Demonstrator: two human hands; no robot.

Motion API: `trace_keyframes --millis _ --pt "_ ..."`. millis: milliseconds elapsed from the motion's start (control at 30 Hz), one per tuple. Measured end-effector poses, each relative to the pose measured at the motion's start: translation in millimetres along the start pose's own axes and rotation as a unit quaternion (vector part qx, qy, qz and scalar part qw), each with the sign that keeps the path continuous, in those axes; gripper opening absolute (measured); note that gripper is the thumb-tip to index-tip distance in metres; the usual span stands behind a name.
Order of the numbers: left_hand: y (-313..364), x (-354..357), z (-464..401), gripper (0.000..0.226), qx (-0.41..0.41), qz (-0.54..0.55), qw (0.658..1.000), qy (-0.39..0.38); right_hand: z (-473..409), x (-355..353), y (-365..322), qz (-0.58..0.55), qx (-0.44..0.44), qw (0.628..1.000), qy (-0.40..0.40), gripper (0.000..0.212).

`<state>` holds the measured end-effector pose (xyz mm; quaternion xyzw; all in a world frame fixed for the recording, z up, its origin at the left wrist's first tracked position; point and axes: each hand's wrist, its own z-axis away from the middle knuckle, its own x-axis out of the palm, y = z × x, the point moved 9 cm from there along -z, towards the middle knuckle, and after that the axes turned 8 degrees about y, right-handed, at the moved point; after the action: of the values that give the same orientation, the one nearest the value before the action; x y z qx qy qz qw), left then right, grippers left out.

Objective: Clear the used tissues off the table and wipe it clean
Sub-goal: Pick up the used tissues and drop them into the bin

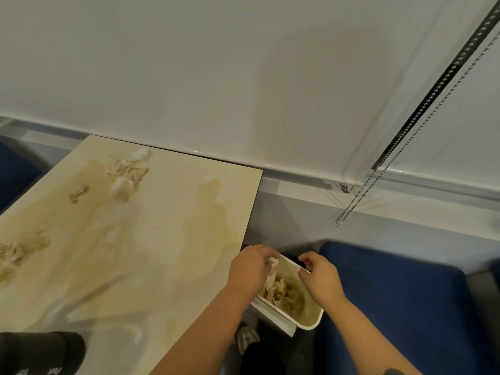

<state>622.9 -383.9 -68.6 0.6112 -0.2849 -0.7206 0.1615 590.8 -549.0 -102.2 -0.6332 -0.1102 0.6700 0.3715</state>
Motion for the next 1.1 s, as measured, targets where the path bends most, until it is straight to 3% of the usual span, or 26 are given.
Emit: trace_keyframes --millis 133,300,667,1100 --pt "0.1 29.7 -5.7 0.034 -0.024 0.006 0.998 -0.064 -1.4 -5.3 10.5 -0.008 0.013 1.000 0.008 0.029" --pt "-10.5 41.4 -7.2 0.040 -0.047 0.006 0.996 -0.073 -2.1 -9.7 21.1 -0.005 0.024 1.000 0.006 0.030" --pt "-17.6 11.9 -8.2 0.034 -0.043 0.053 0.998 -0.007 -6.6 -9.2 -11.4 -0.011 -0.020 1.000 0.012 0.030" --pt "-51.2 -94.0 -12.0 0.029 -0.049 0.048 0.989 0.133 -27.8 20.3 -139.3 -0.028 -0.137 0.990 -0.025 0.026"
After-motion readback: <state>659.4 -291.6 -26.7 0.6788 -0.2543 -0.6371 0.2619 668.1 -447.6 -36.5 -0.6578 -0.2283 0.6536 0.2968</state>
